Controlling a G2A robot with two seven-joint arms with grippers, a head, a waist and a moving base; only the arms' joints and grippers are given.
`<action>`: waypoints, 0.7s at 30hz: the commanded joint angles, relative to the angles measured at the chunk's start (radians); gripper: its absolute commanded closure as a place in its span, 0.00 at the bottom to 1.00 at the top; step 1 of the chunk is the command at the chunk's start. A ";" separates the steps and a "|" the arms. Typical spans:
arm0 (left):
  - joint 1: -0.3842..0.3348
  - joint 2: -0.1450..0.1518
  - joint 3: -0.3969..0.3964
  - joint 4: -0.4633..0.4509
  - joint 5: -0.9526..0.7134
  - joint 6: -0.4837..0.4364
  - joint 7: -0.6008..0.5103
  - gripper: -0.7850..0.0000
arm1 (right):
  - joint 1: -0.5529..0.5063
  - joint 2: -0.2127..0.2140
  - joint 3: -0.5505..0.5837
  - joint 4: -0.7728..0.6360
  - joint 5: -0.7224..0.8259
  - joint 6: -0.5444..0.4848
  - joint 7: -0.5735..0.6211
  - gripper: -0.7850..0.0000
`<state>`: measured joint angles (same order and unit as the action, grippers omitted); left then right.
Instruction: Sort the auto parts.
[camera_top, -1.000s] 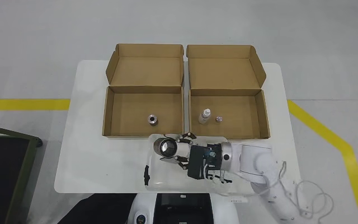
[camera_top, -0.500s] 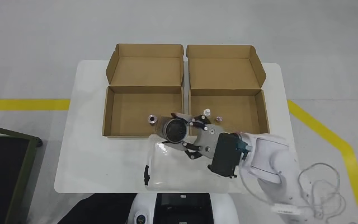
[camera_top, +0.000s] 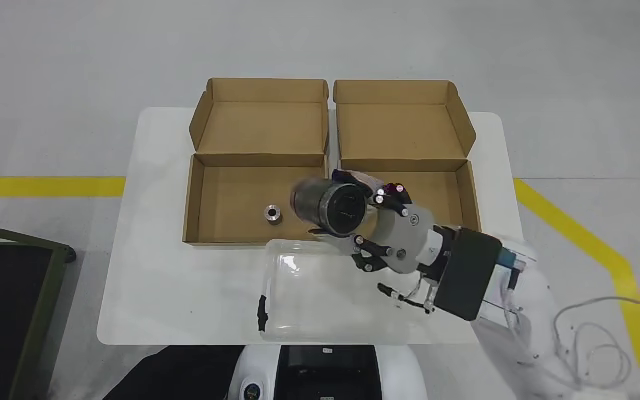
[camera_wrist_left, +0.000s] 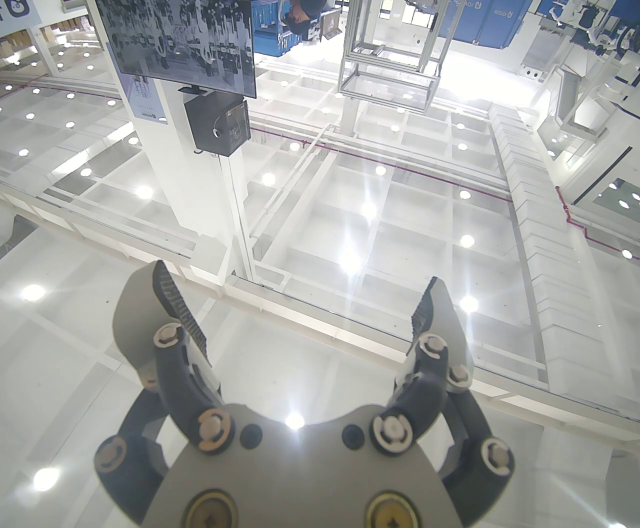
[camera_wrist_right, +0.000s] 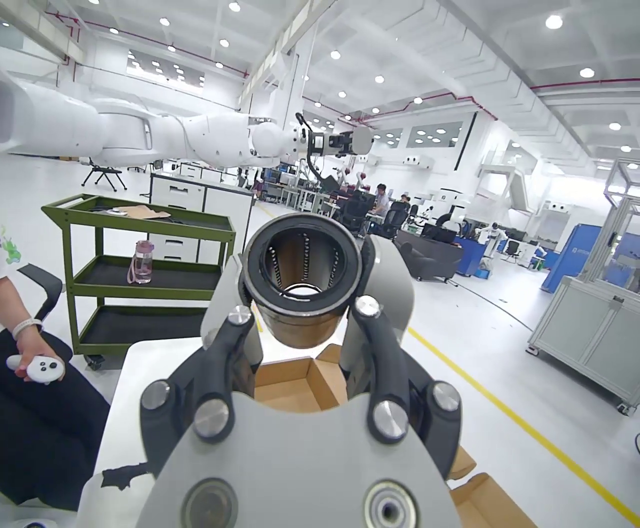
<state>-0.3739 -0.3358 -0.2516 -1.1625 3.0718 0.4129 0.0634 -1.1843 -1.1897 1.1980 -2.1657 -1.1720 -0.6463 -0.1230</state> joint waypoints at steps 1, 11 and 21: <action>0.000 0.000 0.000 0.000 0.000 0.000 0.000 0.00 | 0.005 -0.001 -0.002 0.001 -0.012 0.004 -0.008 1.00; 0.000 0.000 0.000 0.000 0.000 0.000 0.000 0.00 | 0.009 -0.004 -0.009 0.011 -0.020 0.019 -0.053 1.00; 0.000 0.000 0.000 0.000 0.000 0.000 0.000 0.00 | 0.020 -0.009 -0.078 0.113 -0.049 -0.010 -0.006 1.00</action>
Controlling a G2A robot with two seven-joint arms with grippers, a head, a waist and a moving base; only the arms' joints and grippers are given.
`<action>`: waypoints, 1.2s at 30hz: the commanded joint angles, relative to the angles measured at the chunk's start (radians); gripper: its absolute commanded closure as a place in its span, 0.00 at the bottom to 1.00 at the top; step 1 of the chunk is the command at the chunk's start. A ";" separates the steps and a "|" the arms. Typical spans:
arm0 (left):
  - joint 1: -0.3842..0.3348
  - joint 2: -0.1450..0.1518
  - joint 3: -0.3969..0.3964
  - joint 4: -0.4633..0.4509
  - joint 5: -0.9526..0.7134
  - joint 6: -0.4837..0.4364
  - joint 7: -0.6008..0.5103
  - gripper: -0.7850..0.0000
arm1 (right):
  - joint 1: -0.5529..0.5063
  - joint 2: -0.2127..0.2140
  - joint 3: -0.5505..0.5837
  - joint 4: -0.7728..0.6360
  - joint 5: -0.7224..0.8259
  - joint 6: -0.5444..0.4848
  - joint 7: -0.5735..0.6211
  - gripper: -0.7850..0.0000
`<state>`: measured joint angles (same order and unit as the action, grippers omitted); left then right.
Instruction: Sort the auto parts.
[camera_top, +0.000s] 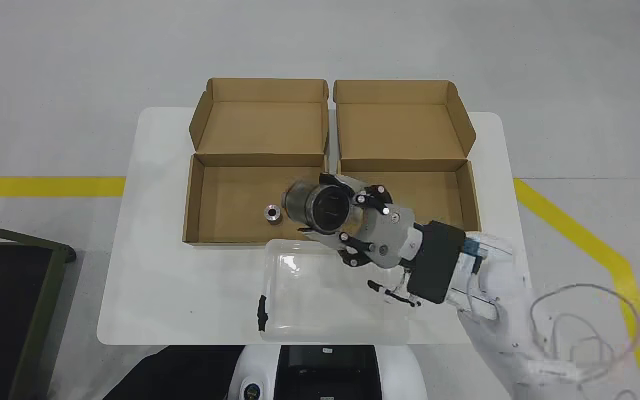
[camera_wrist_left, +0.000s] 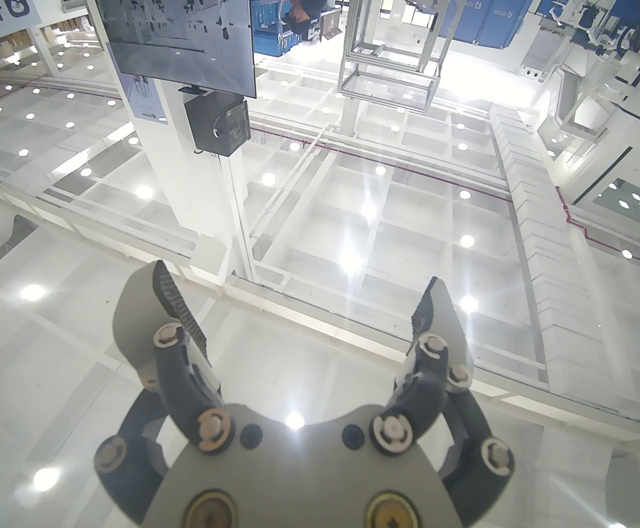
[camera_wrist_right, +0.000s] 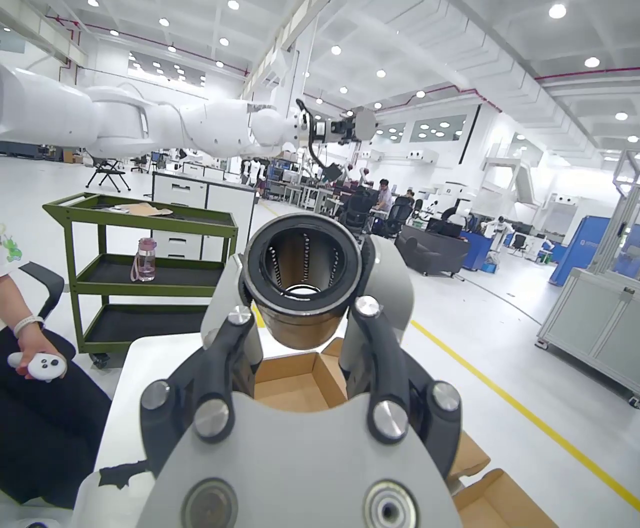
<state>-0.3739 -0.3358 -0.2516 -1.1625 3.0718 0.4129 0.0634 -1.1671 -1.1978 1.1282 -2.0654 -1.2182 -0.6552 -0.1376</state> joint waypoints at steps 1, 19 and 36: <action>0.000 0.000 0.000 0.000 0.000 0.000 0.000 0.00 | 0.005 -0.002 -0.018 0.026 -0.003 -0.003 0.016 1.00; 0.000 0.000 0.000 0.000 0.000 0.000 0.000 0.00 | 0.110 -0.022 -0.151 0.248 -0.103 0.016 0.258 1.00; 0.000 0.000 0.000 0.000 0.000 0.000 0.000 0.00 | 0.262 -0.068 -0.287 0.425 -0.131 0.088 0.468 1.00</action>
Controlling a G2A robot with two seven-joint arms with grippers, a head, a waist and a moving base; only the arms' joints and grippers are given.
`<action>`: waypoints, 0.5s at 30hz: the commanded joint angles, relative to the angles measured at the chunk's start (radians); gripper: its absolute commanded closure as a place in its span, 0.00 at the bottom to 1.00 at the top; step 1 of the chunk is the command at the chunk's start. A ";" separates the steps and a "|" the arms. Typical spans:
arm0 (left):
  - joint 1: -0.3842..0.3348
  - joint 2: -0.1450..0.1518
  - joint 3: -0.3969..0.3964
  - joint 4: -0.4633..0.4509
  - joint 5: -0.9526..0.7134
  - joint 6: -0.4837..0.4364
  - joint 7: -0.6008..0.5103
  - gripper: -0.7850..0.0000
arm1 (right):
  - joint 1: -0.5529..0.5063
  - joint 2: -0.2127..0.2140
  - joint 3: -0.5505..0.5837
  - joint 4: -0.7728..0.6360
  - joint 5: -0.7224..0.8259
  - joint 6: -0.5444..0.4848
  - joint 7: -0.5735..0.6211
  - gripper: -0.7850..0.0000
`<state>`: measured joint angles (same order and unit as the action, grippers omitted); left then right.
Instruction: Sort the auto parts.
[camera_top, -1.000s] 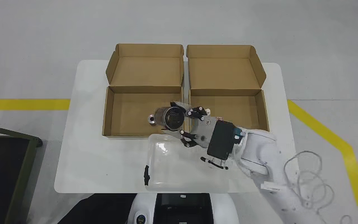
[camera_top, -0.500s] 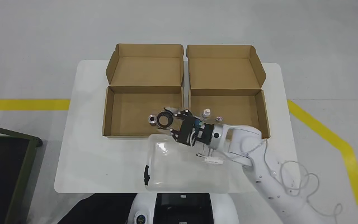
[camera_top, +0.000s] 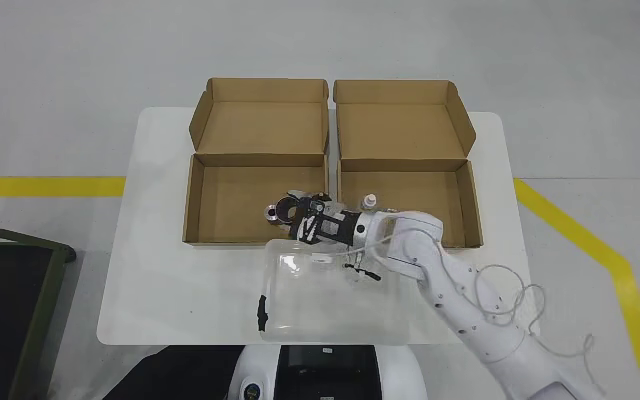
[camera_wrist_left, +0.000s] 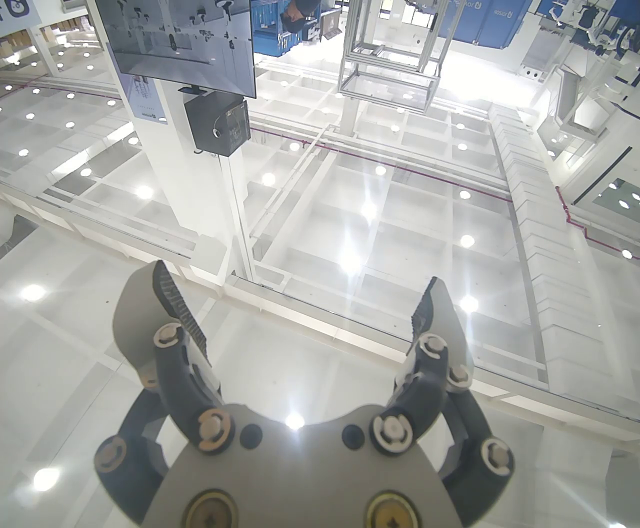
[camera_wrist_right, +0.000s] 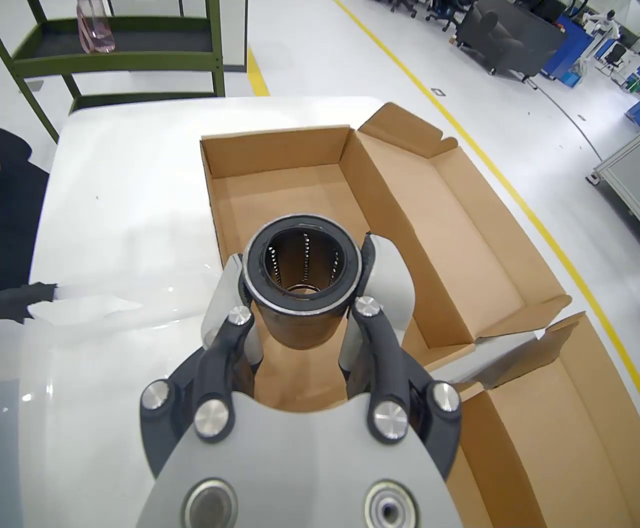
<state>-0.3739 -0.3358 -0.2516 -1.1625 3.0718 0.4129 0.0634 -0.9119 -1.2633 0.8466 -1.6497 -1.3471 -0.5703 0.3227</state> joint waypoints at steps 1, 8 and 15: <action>0.000 0.000 0.000 0.000 0.000 0.000 0.000 0.00 | 0.015 -0.005 -0.013 0.020 -0.006 0.005 0.016 1.00; 0.000 0.000 0.000 0.000 0.000 0.000 0.000 0.00 | 0.068 -0.028 -0.054 0.102 0.021 0.014 0.050 1.00; 0.000 0.000 0.000 0.000 0.000 0.000 0.000 0.00 | 0.118 -0.054 -0.092 0.196 0.055 0.030 0.060 1.00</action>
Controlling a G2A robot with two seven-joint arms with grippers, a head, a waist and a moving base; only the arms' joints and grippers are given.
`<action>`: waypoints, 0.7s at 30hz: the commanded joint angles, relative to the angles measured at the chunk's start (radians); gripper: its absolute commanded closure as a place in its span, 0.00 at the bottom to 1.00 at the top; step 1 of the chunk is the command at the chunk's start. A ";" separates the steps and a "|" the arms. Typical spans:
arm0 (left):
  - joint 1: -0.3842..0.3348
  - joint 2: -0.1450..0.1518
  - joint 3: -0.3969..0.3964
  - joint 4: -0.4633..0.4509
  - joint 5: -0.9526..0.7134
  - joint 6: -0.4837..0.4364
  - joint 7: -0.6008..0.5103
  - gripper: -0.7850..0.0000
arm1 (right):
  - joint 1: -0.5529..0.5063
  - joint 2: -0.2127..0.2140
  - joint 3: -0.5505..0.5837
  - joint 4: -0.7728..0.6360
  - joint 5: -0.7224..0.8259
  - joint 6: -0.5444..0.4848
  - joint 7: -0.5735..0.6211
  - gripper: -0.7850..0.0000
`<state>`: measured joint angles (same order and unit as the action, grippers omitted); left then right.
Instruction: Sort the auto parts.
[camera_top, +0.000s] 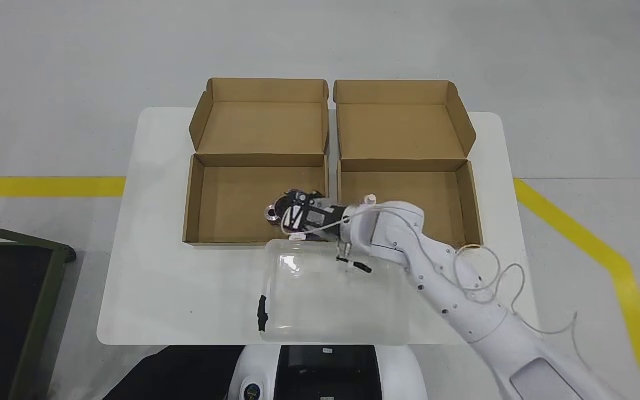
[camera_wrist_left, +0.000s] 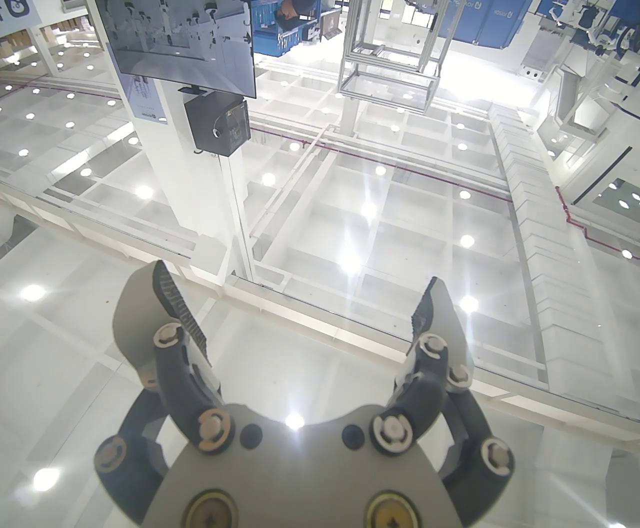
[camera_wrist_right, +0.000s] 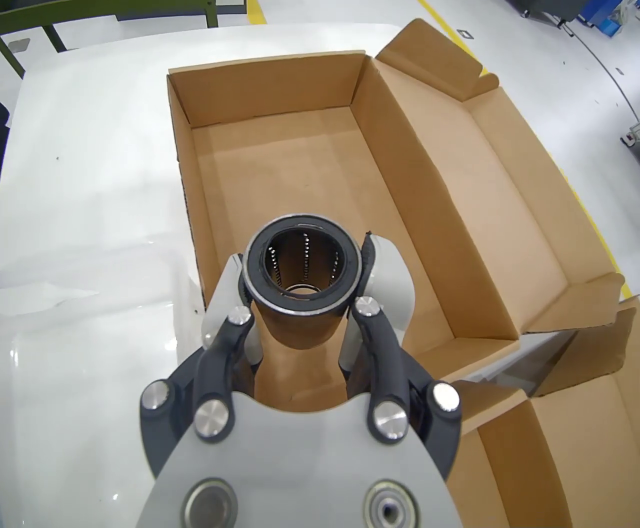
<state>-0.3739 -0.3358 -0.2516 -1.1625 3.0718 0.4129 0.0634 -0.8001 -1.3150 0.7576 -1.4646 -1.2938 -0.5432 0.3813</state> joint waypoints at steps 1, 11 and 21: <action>0.000 0.000 0.000 0.000 0.000 0.000 0.000 0.00 | 0.014 -0.006 -0.005 0.022 0.002 0.006 0.003 1.00; 0.000 0.000 0.000 0.000 0.000 0.000 0.000 0.00 | 0.063 -0.029 -0.027 0.093 0.004 0.008 0.042 1.00; 0.000 0.000 0.000 0.000 0.000 0.000 0.000 0.00 | 0.067 -0.041 -0.035 0.122 -0.010 0.013 0.056 0.85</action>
<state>-0.3739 -0.3358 -0.2516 -1.1625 3.0718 0.4129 0.0634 -0.7332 -1.3553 0.7224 -1.3449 -1.3039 -0.5295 0.4358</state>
